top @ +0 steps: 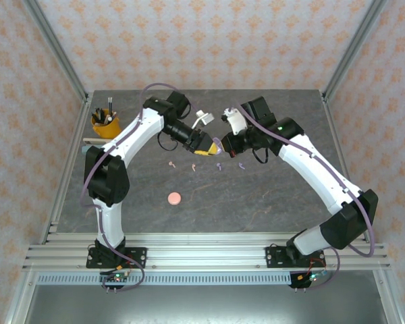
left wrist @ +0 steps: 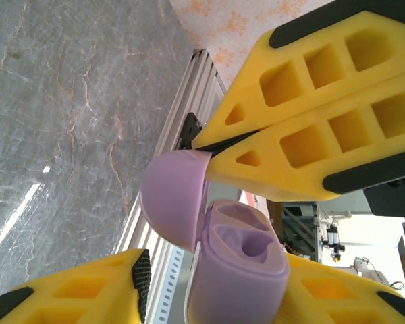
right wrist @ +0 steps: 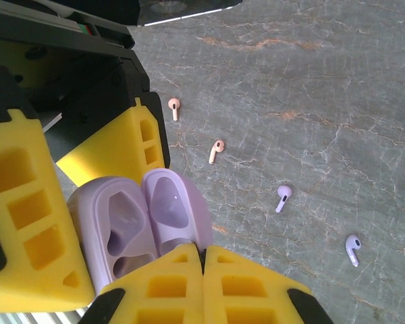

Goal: Insert wireless bluetooth earbuds into charging case

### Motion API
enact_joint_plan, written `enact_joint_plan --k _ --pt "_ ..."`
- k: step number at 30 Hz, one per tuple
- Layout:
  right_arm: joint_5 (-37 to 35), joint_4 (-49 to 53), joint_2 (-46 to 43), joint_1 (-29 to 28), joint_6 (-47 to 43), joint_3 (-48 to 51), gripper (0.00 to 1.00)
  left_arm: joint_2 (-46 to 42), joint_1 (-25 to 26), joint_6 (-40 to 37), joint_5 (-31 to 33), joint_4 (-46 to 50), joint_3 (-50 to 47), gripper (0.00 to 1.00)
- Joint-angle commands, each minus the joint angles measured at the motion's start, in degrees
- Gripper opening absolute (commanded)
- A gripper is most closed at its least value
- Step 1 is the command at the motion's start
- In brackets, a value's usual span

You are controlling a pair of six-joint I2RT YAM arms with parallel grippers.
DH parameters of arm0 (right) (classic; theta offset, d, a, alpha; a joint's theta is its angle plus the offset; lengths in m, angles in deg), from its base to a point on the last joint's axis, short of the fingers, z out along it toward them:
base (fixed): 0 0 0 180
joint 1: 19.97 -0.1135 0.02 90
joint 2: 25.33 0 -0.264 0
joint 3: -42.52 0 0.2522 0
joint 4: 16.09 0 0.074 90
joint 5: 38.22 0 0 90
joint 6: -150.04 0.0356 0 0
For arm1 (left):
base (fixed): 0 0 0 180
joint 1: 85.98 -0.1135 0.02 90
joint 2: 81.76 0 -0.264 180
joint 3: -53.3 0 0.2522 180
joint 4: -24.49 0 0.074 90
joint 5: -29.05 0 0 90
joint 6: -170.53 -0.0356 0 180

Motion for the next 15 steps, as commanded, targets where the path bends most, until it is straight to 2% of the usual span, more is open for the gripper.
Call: enact_joint_plan --k 1,15 --pt "0.4 0.3 0.4 -0.5 -0.2 -1.9 0.00 0.7 0.6 -1.5 -1.0 1.5 1.7 0.45" --pt "1.0 0.2 0.7 -0.5 0.0 -1.8 0.00 1.9 1.1 -2.2 -2.3 2.5 3.5 0.39"
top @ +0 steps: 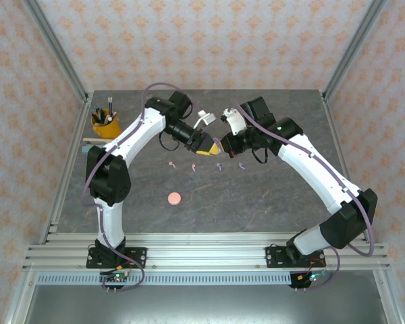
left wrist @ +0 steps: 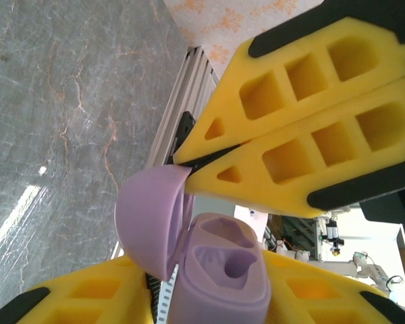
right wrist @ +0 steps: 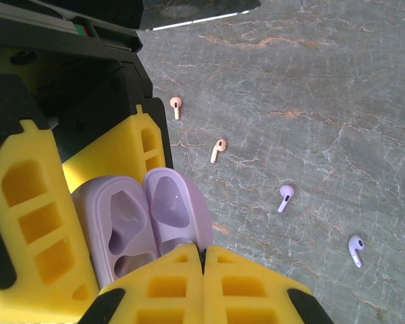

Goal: Insert wireless bluetooth earbuds into charging case

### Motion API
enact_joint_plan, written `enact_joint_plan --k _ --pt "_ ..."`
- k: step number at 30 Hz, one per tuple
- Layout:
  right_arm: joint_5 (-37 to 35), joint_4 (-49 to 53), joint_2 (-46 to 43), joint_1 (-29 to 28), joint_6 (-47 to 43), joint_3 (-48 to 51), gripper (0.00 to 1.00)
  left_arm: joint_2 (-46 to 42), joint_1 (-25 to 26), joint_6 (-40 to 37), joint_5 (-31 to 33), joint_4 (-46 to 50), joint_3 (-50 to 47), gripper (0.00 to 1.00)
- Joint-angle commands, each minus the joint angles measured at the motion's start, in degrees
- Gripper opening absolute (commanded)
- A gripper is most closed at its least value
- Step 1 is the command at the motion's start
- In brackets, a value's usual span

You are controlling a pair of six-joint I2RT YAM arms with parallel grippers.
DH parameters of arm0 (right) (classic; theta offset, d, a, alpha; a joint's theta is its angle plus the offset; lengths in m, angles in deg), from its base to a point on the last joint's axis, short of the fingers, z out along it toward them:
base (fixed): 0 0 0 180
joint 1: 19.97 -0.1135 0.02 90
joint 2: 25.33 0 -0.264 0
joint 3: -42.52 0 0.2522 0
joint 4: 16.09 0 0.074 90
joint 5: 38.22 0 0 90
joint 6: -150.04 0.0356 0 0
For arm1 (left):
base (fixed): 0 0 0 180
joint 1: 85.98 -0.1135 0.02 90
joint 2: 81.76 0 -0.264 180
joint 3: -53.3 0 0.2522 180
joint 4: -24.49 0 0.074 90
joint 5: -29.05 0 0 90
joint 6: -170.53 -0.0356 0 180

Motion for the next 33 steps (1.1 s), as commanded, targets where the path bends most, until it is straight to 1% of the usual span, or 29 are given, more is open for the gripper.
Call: enact_joint_plan --k 1,7,16,18,20,21,22,23,27,30,33 --pt "0.9 0.3 0.6 -0.3 0.1 -1.8 0.00 1.1 0.6 -1.2 -1.7 1.8 2.3 0.37" --pt "0.3 0.4 0.4 -0.3 0.2 -1.9 0.00 1.2 0.7 -1.6 -1.7 1.9 2.2 0.25" --pt "-0.5 0.3 0.6 -0.3 0.5 -2.5 0.00 1.2 0.7 -2.7 -1.8 2.6 1.3 0.14" --pt "-1.8 -0.1 0.6 -0.3 1.3 -2.5 0.00 1.2 0.7 -2.7 -1.4 2.6 1.2 0.08" --pt "-4.1 -0.3 0.1 -0.3 2.1 -3.0 0.13 1.2 0.7 -2.8 -0.9 2.3 1.1 0.00" --pt "-5.5 -0.2 0.0 -0.3 2.5 -3.3 0.21 1.1 0.7 -2.6 -0.9 2.0 1.1 0.00" --pt "-7.0 0.2 -0.3 -0.3 2.7 -4.0 0.30 0.9 0.7 -2.1 0.8 1.2 0.8 0.00" --pt "-7.9 0.9 -0.6 -0.2 2.8 -4.8 0.36 0.5 0.7 -1.4 1.4 0.0 0.4 0.00" --pt "-7.4 2.5 -3.0 2.9 4.3 -6.4 0.49 -1.3 0.7 1.8 4.0 -5.2 -1.5 0.00" --pt "-6.0 1.1 -6.6 6.5 7.4 -4.5 0.57 -2.3 0.7 3.8 6.9 -7.7 -1.5 0.00" --pt "-7.1 0.0 -9.1 9.2 11.3 -2.4 0.65 -5.2 0.7 7.2 12.0 -12.3 -2.6 0.00"
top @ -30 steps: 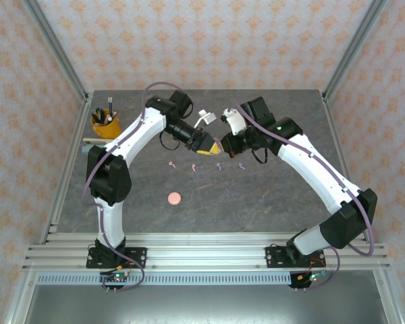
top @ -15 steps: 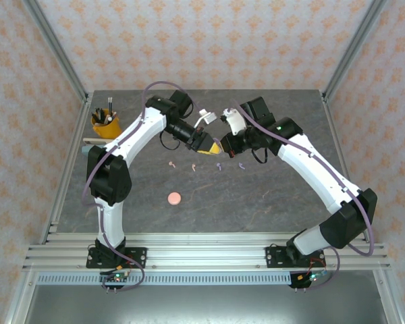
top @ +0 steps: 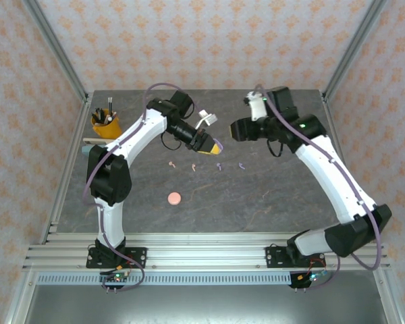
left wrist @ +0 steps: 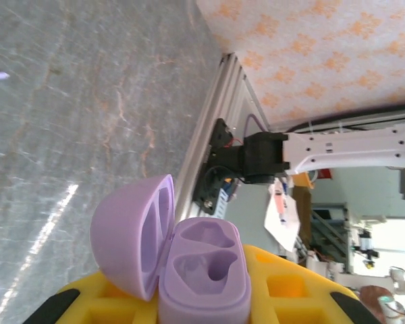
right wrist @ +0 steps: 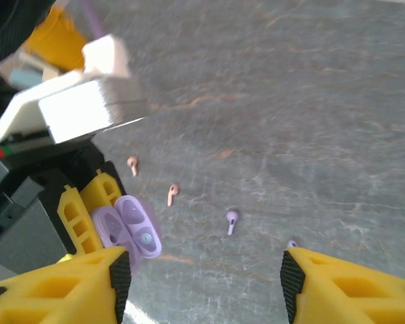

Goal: Insert wireless bluetooth earbuds into charging case

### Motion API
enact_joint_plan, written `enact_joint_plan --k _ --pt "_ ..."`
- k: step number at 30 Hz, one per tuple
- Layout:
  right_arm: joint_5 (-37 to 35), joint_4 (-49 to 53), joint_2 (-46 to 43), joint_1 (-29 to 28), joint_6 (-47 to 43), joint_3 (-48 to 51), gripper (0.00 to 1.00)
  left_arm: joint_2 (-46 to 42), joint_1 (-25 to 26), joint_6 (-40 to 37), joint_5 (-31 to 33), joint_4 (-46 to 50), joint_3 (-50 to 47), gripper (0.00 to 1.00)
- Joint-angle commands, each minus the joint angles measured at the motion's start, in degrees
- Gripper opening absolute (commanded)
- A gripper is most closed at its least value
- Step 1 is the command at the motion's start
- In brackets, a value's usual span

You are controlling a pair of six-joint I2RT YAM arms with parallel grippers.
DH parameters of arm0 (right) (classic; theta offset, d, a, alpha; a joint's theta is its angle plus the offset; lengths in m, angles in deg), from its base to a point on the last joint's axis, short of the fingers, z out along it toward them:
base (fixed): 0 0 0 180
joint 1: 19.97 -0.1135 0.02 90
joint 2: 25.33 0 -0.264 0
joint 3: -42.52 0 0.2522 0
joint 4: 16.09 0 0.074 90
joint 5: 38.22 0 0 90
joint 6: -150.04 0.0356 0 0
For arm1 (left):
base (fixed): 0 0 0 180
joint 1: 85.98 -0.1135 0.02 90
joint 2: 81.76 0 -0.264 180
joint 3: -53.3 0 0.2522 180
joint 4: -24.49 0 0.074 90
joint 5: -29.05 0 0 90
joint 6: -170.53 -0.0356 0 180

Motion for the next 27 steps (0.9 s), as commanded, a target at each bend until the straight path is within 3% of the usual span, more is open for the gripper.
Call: enact_joint_plan --k 1,7,11,15,19,21,24,27 --pt "-2.5 -0.5 -3.8 2.4 6.1 2.0 0.67 -6.4 0.4 5.1 7.1 -7.1 -1.3 0.00" --pt "-10.3 -0.6 -4.0 3.9 16.3 7.1 0.70 -12.4 0.5 12.6 20.5 -17.7 -5.3 0.00" --pt "-11.1 -2.7 -3.2 4.1 22.1 11.8 0.70 -15.4 1.3 15.7 31.1 -22.7 -7.9 0.00" --pt "-10.5 -4.7 -2.1 4.1 25.8 15.0 0.70 -19.1 3.1 14.5 46.2 -28.2 -12.4 0.00" --pt "-9.4 -6.0 -0.2 4.1 28.0 16.5 0.70 -24.6 5.8 12.0 66.2 -37.0 -20.1 0.00" --pt "-8.7 -6.4 1.1 4.1 28.8 16.8 0.70 -26.7 6.3 12.1 72.3 -40.3 -23.4 0.00" --pt "-7.3 -6.7 3.3 4.1 30.2 17.0 0.69 -28.6 6.3 15.2 77.6 -43.7 -27.2 0.00" --pt "-4.3 -6.8 6.7 4.0 31.6 16.8 0.69 -31.2 6.3 19.0 78.9 -51.6 -33.4 0.00"
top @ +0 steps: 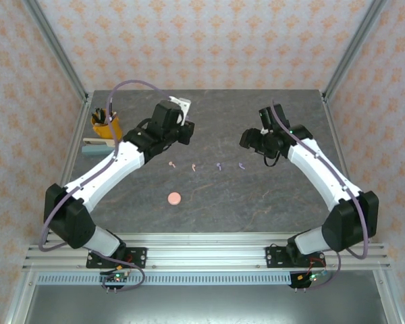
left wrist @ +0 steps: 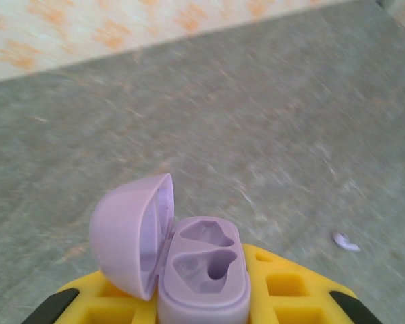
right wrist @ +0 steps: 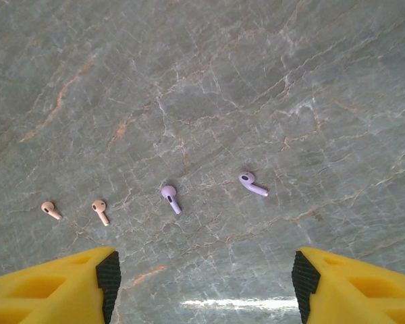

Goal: Insert wireless bluetooth earbuds into charging case

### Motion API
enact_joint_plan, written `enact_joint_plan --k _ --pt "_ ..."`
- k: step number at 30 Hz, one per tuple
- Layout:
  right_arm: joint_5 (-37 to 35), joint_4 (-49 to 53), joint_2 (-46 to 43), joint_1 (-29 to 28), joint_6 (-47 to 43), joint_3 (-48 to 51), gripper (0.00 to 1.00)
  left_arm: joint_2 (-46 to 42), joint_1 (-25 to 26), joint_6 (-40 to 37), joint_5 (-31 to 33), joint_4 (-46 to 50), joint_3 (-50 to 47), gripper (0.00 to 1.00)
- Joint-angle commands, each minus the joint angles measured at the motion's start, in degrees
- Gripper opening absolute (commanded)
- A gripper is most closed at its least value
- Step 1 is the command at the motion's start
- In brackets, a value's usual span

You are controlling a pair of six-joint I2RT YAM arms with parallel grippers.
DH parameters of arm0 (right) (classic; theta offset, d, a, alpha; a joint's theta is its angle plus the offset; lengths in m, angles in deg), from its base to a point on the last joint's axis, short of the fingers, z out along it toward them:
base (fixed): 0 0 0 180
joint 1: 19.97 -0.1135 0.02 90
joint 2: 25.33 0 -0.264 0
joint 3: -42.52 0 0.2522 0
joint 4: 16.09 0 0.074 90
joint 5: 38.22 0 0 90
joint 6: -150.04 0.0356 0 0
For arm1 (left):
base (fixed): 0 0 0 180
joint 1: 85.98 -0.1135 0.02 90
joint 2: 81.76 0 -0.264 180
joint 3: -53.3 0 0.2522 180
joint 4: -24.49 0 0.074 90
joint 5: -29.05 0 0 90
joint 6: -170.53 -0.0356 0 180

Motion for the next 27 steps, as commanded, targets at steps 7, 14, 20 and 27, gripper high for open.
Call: enact_joint_plan --k 7,14,20,27 --pt "3.7 1.2 10.3 -3.2 2.5 -2.4 0.69 -7.5 0.4 0.4 -2.9 -41.8 -22.0 0.00" --pt "2.2 1.2 15.5 -6.2 2.0 -5.3 0.68 -9.2 0.7 -7.2 -18.9 -55.8 -28.9 0.00" --pt "-0.1 1.3 17.9 -6.8 2.7 -7.6 0.68 -12.1 1.1 -9.1 -24.6 -58.1 -31.4 0.00" --pt "2.3 2.2 22.1 -7.2 1.1 -11.2 0.60 -15.5 3.4 -13.8 -22.8 -57.0 -31.8 0.00"
